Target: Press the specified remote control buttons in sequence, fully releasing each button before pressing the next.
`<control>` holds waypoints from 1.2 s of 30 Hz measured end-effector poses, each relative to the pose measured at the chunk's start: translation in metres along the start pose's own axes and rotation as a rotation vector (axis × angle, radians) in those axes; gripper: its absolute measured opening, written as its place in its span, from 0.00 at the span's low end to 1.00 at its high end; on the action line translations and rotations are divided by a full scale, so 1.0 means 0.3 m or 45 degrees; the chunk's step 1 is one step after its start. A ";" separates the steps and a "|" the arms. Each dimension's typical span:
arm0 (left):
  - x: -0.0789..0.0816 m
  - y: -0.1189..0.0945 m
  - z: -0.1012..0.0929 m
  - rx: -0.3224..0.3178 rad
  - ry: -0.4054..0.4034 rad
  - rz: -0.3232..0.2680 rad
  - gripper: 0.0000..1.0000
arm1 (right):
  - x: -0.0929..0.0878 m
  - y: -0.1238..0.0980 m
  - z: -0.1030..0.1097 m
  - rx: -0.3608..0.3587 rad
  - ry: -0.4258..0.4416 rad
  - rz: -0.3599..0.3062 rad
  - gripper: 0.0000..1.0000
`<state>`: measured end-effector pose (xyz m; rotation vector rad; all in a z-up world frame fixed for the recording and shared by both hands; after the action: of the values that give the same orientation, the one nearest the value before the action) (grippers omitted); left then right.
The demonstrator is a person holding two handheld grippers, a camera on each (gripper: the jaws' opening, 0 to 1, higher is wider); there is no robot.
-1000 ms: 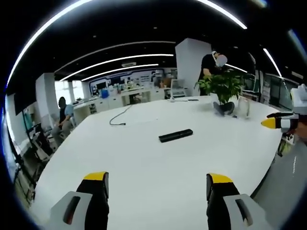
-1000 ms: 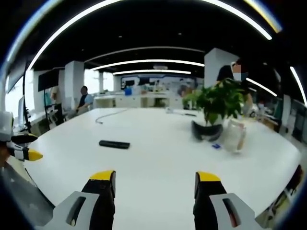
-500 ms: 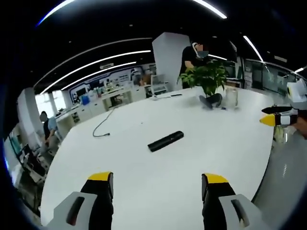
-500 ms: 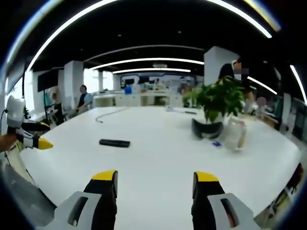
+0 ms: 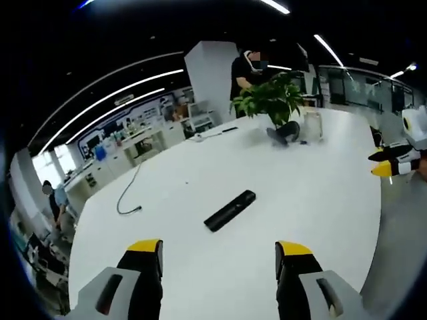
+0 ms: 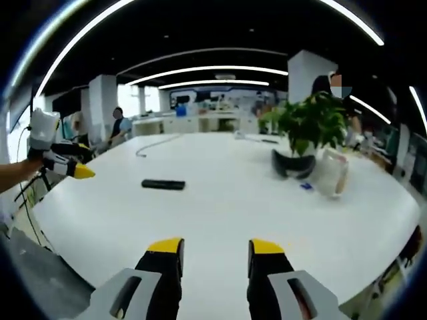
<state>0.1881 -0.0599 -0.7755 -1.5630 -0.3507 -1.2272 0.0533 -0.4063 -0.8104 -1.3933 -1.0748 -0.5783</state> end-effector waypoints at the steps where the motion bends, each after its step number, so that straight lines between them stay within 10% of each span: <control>1: 0.002 0.008 0.000 -0.006 0.011 0.006 0.69 | -0.001 0.001 0.000 0.001 -0.004 0.009 0.31; 14: 0.099 0.128 0.021 -0.115 0.099 0.084 0.63 | -0.030 0.007 0.008 0.042 -0.024 0.199 0.00; 36: 0.172 0.409 0.053 -0.306 0.402 0.367 0.55 | -0.051 0.014 0.004 0.051 -0.010 0.326 0.00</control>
<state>0.3092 -0.1125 -0.7982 -1.5236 0.2276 -1.2938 0.0499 -0.4084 -0.8258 -1.4714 -0.8912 -0.3630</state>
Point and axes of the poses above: the point that each gripper's makers call its tool centre point, and the gripper's own axes: y roughly forward along the fingers, z roughly to its left, x roughly out of its top, the point moved 10 cm from there along -y, roughly backward along the fingers, and after that the axes turned 11 degrees about -y, right-handed, at the moved point
